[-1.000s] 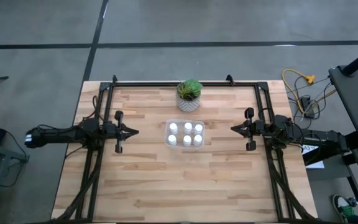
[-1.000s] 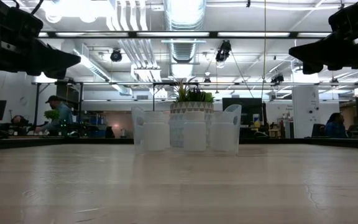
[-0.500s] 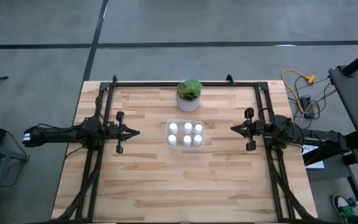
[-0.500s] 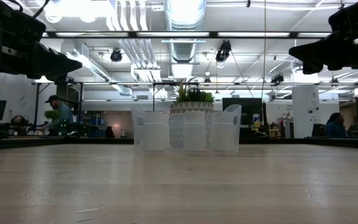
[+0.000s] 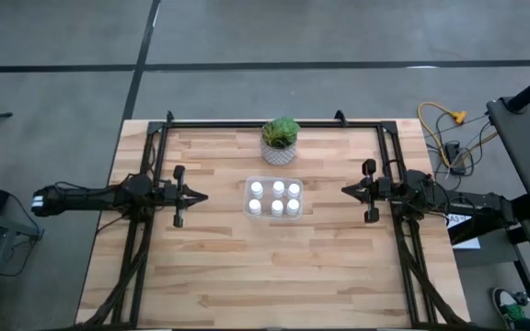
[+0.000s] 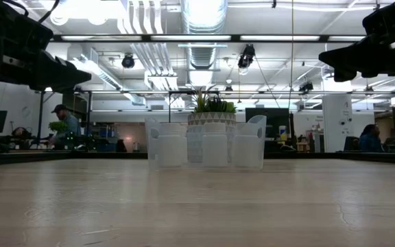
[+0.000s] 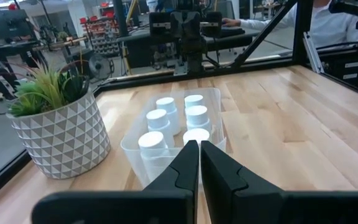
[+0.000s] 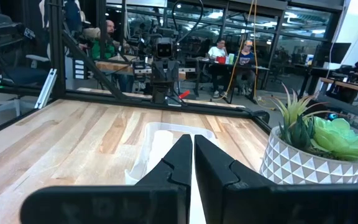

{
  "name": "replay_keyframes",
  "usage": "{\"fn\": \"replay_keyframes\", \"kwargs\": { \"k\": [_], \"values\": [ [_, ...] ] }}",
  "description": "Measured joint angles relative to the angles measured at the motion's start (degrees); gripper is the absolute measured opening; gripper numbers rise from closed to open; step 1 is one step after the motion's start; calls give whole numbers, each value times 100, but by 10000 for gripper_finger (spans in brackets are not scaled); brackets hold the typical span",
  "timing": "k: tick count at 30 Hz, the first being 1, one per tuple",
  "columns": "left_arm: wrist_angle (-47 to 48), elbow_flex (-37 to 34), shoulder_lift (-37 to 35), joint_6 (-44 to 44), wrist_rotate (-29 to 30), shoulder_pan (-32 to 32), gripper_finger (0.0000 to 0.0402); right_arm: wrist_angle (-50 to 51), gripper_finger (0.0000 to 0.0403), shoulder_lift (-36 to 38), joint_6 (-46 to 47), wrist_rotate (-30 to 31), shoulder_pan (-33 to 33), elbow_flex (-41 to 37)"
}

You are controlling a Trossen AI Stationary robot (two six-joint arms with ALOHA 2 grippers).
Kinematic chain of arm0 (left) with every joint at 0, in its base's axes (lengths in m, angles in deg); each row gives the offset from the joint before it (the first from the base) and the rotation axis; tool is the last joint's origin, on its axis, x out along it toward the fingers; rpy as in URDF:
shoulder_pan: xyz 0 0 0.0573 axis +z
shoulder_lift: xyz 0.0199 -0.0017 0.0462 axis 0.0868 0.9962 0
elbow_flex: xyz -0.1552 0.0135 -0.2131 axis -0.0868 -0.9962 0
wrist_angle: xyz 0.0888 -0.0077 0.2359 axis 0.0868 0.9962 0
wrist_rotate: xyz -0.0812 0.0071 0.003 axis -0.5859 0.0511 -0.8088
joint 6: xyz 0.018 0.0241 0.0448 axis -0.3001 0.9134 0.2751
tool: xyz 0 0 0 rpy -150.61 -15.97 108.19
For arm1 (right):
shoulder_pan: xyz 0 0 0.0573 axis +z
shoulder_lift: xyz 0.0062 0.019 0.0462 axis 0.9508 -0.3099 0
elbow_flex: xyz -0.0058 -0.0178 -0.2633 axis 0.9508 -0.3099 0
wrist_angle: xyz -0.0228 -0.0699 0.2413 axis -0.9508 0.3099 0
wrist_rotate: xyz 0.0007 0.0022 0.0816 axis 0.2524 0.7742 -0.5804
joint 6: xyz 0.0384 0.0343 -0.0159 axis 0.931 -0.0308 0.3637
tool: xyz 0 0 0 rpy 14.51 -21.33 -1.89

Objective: Pick and place pill bottles into a basket
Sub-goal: Return to Home Position

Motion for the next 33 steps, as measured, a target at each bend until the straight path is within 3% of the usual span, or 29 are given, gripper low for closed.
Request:
{"fn": "replay_keyframes", "kwargs": {
  "k": [33],
  "values": [
    [0,0,114,0,0,0,0,0,9,-1,0,-1,1,-2]
  ]
}}
